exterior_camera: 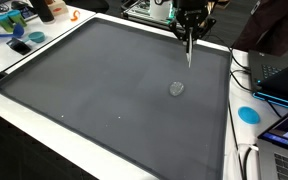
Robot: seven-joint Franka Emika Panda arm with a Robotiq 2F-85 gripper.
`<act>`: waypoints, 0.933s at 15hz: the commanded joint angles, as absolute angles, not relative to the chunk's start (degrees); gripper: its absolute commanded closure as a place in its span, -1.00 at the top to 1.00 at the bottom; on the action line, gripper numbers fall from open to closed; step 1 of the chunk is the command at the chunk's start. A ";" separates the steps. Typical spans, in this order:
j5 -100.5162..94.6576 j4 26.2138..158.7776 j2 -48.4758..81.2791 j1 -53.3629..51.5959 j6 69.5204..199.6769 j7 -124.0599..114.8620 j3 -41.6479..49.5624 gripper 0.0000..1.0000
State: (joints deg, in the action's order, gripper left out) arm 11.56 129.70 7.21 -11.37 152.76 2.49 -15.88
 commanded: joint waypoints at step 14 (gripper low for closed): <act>-7.94 102.95 18.78 -17.49 124.71 -6.48 -13.66 -0.98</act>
State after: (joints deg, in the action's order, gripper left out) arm -5.14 107.98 15.55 -15.81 128.47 -6.03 -14.90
